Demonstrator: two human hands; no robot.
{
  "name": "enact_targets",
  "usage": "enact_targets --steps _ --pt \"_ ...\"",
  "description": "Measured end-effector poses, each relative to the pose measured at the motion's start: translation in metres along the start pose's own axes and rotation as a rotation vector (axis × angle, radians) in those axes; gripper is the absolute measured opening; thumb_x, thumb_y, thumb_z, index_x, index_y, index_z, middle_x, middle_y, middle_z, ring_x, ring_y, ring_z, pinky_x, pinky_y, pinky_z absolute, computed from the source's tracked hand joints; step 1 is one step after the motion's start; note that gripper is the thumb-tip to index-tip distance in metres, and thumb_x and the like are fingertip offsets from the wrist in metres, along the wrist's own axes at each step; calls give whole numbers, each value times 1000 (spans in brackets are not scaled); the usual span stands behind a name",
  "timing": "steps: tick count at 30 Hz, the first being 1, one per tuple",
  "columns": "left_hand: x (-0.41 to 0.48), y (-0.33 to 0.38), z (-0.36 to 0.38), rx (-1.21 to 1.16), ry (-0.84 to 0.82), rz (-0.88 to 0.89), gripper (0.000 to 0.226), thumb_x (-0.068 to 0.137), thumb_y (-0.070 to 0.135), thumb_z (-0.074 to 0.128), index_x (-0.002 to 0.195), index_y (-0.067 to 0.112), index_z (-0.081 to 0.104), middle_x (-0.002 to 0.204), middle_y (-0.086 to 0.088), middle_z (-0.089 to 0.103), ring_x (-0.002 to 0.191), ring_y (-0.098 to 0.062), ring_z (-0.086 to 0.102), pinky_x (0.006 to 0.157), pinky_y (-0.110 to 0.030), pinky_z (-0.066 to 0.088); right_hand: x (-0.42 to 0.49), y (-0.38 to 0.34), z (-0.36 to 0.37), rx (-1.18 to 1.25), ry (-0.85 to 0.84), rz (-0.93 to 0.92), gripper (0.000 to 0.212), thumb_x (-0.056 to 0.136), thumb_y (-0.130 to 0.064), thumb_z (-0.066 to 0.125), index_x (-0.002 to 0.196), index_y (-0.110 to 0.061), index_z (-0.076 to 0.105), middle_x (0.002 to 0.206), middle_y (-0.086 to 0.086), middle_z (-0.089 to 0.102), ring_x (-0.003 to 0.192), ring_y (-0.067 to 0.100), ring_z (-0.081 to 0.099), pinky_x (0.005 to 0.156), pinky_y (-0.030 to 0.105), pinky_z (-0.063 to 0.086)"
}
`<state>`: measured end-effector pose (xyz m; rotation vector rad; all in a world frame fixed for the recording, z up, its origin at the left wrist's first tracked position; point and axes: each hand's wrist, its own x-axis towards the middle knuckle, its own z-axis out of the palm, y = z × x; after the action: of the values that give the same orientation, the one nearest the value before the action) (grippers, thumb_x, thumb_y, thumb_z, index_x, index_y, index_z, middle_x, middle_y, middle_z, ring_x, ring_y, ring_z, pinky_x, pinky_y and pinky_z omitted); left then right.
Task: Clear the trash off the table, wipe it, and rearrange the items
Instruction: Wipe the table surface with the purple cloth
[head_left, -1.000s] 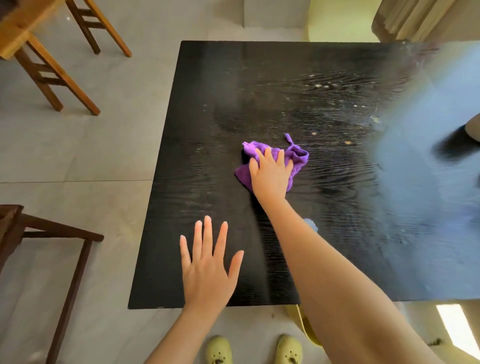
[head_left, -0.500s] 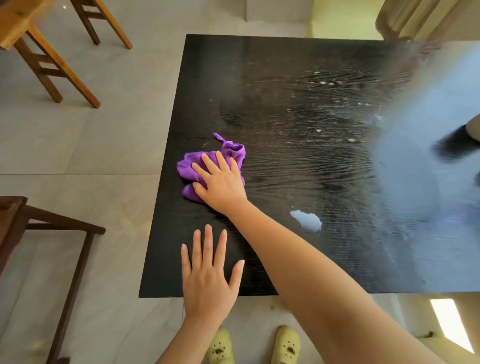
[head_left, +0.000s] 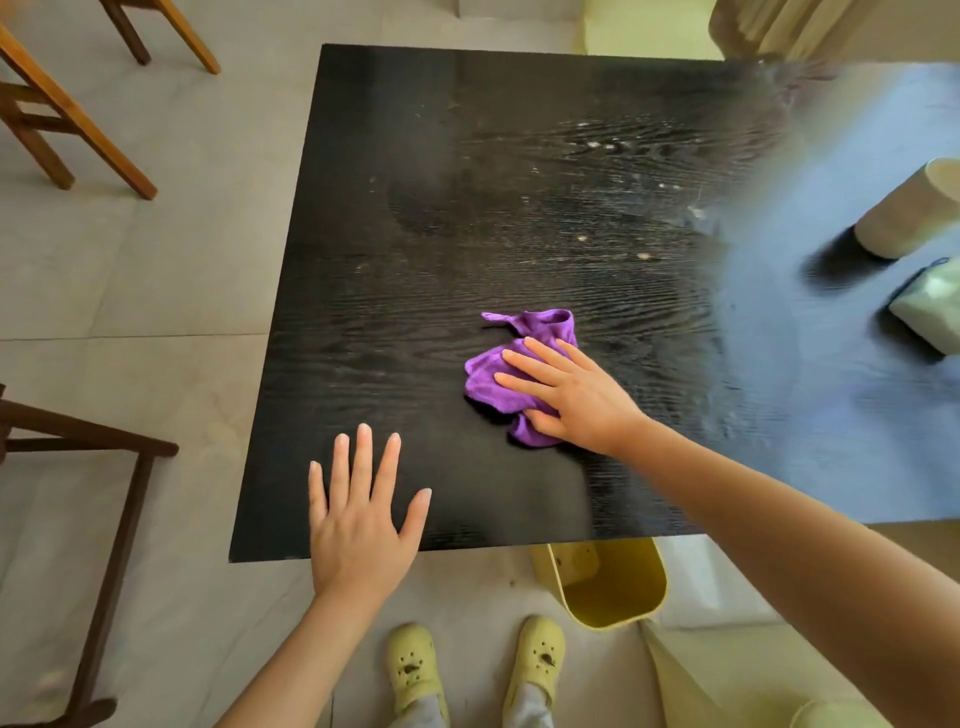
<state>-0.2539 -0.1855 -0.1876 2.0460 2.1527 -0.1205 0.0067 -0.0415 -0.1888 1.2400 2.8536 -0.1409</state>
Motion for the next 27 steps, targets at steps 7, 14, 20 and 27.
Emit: enact_targets --steps 7,14,20,27 --pt "0 0 4 30 20 -3 70 90 58 18 147 18 26 155 -13 26 144 -32 20 116 -54 18 -71 63 -4 -9 -40 161 54 89 -41 40 140 -26 45 149 0 41 140 25 34 114 41 19" --pt "0 0 4 39 24 -3 71 90 59 16 148 18 24 155 -13 25 145 -32 19 116 -53 17 -132 65 2 126 80 596 57 84 -46 33 135 -28 51 146 -1 46 141 21 34 117 44 24" --pt "0 0 5 32 30 -8 71 90 59 15 148 18 23 156 -13 24 145 -32 17 117 -53 14 -162 33 9 172 227 960 49 88 -36 44 135 -25 53 147 3 45 142 25 32 118 45 19" --pt "-1 2 5 45 17 1 72 90 58 14 148 16 27 155 -15 26 144 -34 20 116 -55 16 -127 -34 11 175 222 1114 46 93 -34 43 136 -23 51 148 7 43 142 30 30 118 47 16"
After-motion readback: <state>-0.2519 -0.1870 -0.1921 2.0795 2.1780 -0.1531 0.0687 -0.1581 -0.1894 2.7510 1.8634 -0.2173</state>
